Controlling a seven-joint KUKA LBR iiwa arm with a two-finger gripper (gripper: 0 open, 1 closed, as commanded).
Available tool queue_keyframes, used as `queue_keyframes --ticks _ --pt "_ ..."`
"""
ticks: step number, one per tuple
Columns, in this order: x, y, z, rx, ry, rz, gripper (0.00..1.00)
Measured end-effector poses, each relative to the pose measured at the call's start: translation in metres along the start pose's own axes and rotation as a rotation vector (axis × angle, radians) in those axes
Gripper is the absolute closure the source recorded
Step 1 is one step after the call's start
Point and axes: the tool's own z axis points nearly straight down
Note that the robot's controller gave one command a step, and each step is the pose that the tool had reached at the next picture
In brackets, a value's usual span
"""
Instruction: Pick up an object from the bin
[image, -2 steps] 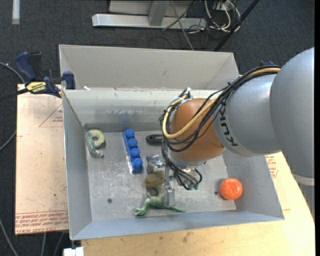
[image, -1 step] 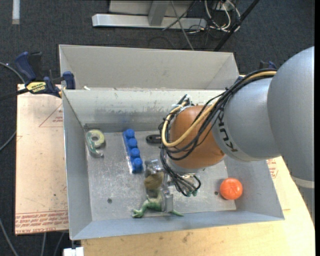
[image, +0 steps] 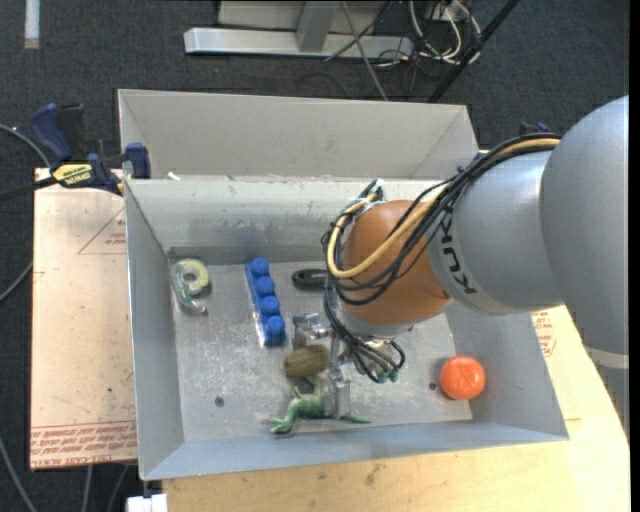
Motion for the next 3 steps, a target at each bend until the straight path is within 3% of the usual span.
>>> queue_keyframes --ticks 1,2,3 --pt "-0.005 -0.003 0.000 0.000 0.005 -0.006 0.00" --pt "-0.011 0.035 -0.009 0.002 -0.006 -0.177 0.00" --pt "0.023 0.026 -0.003 0.001 -0.015 -0.425 1.00"
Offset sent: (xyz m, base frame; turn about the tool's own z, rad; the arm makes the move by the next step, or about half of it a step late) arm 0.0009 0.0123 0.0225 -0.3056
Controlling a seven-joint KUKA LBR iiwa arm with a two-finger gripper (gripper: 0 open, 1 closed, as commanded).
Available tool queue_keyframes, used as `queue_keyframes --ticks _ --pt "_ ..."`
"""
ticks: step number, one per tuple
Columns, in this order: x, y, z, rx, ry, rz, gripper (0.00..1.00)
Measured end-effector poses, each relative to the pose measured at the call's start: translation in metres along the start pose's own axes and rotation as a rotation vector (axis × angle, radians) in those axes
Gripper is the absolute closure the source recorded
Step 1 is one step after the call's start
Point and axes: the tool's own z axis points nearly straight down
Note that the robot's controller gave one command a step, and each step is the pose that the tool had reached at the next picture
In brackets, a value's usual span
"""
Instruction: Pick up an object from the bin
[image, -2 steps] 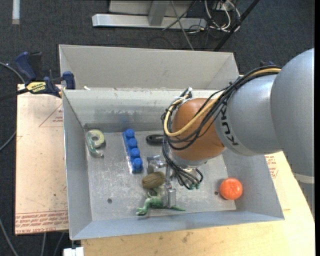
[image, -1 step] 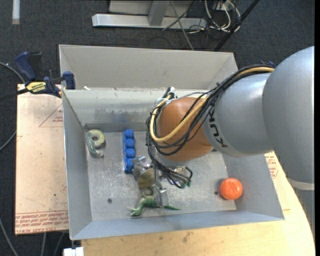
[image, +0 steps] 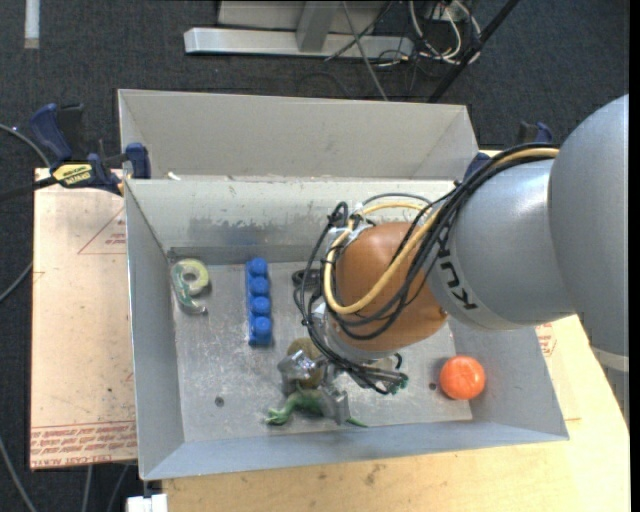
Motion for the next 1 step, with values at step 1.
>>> queue_keyframes --ticks 1 --pt "0.0000 0.0000 0.0000 0.000 0.000 0.000 1.00"
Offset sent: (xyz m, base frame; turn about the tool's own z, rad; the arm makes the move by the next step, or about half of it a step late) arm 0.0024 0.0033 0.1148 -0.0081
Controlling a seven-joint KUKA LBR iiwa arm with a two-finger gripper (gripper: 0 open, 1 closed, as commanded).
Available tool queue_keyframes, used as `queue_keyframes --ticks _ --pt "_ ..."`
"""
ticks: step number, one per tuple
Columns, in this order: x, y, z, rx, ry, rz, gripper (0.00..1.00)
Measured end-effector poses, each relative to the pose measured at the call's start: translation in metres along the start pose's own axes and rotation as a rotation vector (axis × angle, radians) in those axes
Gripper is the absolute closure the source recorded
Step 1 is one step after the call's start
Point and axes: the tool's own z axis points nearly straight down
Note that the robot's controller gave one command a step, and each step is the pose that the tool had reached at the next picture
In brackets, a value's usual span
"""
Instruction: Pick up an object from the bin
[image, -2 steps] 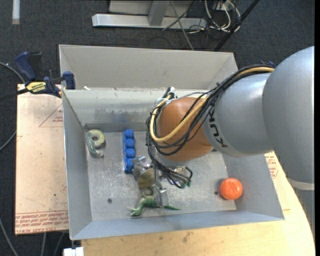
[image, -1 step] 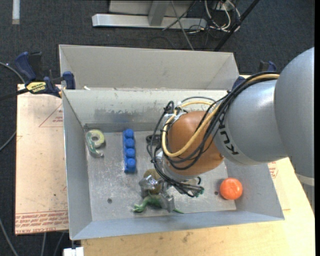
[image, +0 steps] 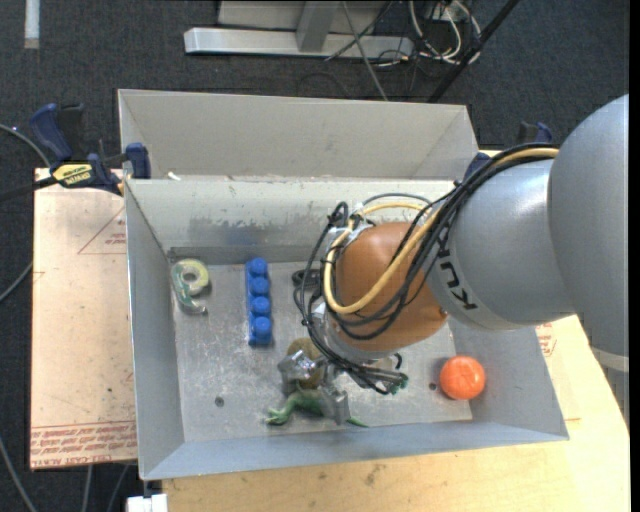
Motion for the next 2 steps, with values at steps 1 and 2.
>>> queue_keyframes --ticks 1,2 --pt "0.0014 0.0017 -0.0375 -0.004 0.015 -0.003 1.00" --pt "0.0032 -0.0072 -0.0447 0.003 0.002 -0.014 1.00"
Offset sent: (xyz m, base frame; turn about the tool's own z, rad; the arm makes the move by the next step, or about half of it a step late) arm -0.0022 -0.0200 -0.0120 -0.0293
